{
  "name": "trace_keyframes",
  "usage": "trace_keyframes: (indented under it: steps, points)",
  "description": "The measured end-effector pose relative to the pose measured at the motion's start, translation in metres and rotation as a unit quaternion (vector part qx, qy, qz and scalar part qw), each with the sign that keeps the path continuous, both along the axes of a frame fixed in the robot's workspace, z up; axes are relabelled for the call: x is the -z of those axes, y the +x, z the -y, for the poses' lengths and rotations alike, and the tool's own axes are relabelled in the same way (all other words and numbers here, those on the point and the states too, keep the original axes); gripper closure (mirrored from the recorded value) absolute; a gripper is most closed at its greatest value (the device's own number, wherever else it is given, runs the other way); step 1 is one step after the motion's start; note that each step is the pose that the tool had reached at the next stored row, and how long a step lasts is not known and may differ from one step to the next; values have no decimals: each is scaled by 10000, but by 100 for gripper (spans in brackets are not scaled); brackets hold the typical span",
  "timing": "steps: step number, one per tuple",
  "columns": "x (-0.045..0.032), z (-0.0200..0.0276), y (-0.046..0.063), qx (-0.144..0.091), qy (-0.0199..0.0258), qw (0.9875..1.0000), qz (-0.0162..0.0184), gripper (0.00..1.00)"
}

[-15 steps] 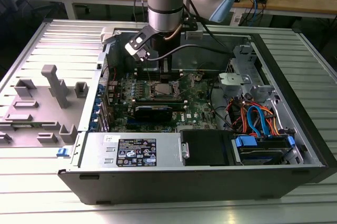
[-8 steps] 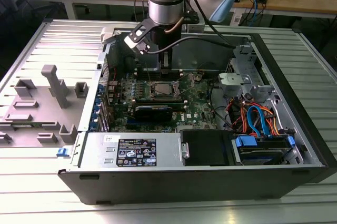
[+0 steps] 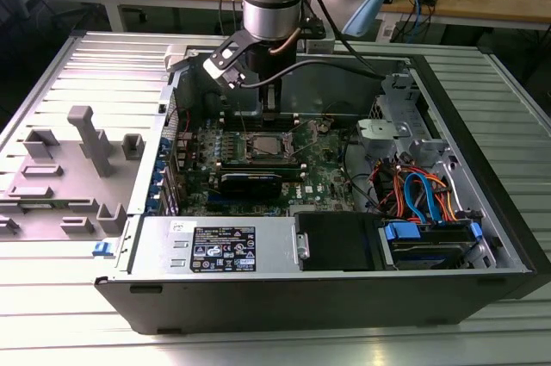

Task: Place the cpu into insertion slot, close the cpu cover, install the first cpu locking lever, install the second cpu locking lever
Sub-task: 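Close the cpu cover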

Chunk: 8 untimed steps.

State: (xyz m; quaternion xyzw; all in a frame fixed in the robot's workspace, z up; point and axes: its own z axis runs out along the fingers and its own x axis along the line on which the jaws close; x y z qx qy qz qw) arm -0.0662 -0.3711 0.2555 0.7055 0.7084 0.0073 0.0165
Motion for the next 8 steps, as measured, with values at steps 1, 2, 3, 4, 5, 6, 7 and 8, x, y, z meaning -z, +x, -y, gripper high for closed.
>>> trace_keyframes:
  steps: [1, 2, 3, 4, 5, 6, 7, 8]
  points:
    - [0, 0, 0, 0, 0, 10000, -2, 89]
    - [0, 0, 0, 0, 0, 10000, -4, 89]
    - [0, 0, 0, 0, 0, 10000, -8, 89]
    - [0, 0, 0, 0, 0, 10000, -12, 89]
    - [0, 0, 0, 0, 0, 10000, -14, 89]
    - [0, 0, 0, 0, 0, 10000, -16, 89]
    - [0, 0, 0, 0, 0, 10000, -20, 89]
    - [0, 0, 0, 0, 0, 10000, -23, 89]
